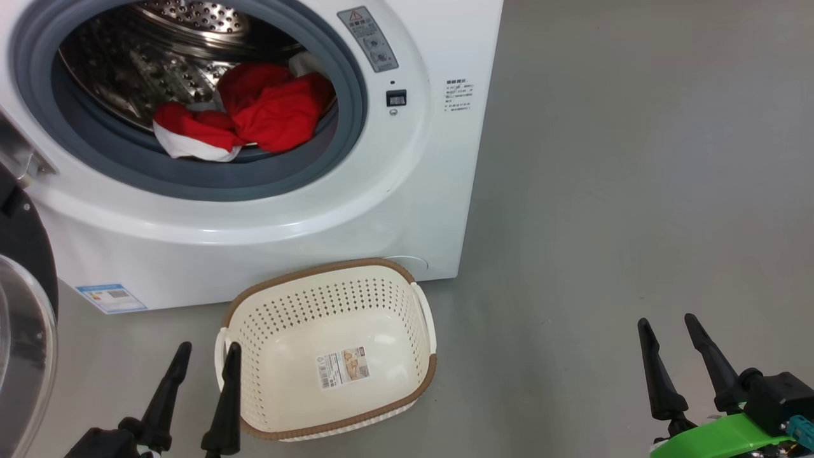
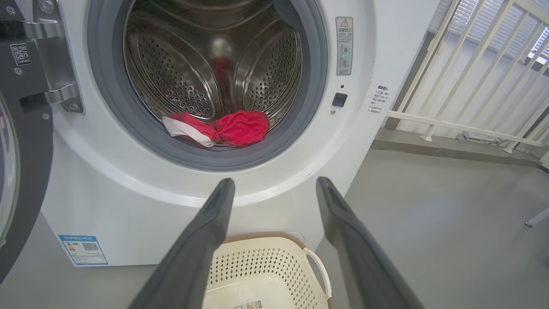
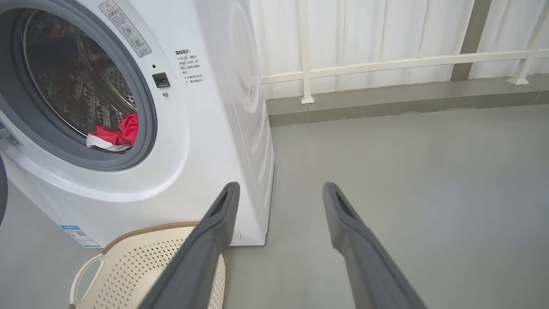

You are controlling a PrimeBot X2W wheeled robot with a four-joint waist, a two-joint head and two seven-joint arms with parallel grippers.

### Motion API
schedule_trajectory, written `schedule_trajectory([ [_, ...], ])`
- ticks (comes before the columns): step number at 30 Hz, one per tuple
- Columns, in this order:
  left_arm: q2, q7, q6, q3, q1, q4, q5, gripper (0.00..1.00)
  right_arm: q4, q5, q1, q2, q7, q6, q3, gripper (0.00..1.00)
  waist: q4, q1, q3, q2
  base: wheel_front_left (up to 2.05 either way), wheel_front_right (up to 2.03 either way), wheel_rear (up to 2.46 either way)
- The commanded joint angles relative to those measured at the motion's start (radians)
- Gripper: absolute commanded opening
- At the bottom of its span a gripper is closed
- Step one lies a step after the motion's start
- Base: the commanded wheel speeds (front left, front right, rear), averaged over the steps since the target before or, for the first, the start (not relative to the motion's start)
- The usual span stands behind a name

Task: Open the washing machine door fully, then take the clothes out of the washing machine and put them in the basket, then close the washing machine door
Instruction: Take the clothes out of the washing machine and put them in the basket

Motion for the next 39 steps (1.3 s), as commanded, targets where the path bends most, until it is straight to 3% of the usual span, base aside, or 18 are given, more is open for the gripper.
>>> schedule_trajectory([
  [1, 0.015, -0.005, -0.005, 0.03, -0.045, -0.018, 0.0, 1.0, -0.026, -0.008, -0.038, -0.009, -0.006, 0.008, 0.029, 1.0, -0.002, 0.0, 0.01, 0.0, 0.0, 0.0, 0.0],
  [17, 0.016, -0.005, -0.005, 0.027, -0.285, 0.143, 0.106, 1.0, -0.035, -0.001, -0.105, 0.003, -0.006, 0.008, 0.052, 1.0, -0.037, 0.0, 0.141, 0.0, 0.0, 0.0, 0.0],
  [25, 0.011, -0.005, -0.005, 0.05, -0.569, 0.33, 0.194, 1.0, -0.044, 0.01, -0.173, 0.019, -0.006, 0.008, 0.066, 1.0, -0.081, 0.0, 0.265, 0.0, 0.0, 0.0, 0.0],
  [39, 0.067, -0.005, 0.002, 0.065, -1.006, 0.633, 0.251, 1.0, -0.058, 0.023, -0.259, 0.034, -0.006, 0.008, 0.079, 1.0, -0.13, 0.0, 0.425, 0.0, 0.0, 0.0, 0.0],
])
